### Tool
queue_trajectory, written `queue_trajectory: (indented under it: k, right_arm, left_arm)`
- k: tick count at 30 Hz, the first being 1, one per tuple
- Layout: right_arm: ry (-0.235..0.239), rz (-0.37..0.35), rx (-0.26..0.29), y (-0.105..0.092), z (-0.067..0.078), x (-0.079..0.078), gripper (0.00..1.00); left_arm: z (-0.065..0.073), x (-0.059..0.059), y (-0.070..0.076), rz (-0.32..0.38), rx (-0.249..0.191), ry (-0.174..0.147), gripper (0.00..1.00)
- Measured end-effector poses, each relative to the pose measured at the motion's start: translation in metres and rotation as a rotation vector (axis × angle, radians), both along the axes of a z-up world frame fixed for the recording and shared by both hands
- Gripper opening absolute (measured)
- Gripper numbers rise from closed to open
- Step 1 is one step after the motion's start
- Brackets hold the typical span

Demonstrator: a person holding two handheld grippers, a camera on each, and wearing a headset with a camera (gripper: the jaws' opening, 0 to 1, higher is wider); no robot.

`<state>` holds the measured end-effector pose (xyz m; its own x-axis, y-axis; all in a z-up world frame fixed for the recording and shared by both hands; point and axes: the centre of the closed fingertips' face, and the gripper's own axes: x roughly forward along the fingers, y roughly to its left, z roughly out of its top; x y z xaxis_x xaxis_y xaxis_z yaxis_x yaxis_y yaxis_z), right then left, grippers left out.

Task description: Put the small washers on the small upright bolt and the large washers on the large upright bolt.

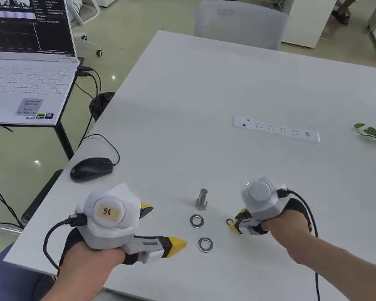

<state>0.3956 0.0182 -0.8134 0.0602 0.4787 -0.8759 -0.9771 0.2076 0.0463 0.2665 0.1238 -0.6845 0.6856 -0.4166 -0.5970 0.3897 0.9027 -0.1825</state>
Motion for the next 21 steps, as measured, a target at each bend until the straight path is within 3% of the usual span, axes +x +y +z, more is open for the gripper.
queue_trajectory:
  k: [17,21]
  right_arm:
    - [-0.015,0.137,-0.097,0.0,-0.012,-0.002,0.2]
    - [-0.012,0.137,-0.091,0.001,-0.01,-0.001,0.19]
  left_arm:
    - [-0.002,0.004,0.002,-0.002,-0.002,0.007,0.63]
    - [-0.004,0.004,0.003,-0.001,0.0,0.01,0.62]
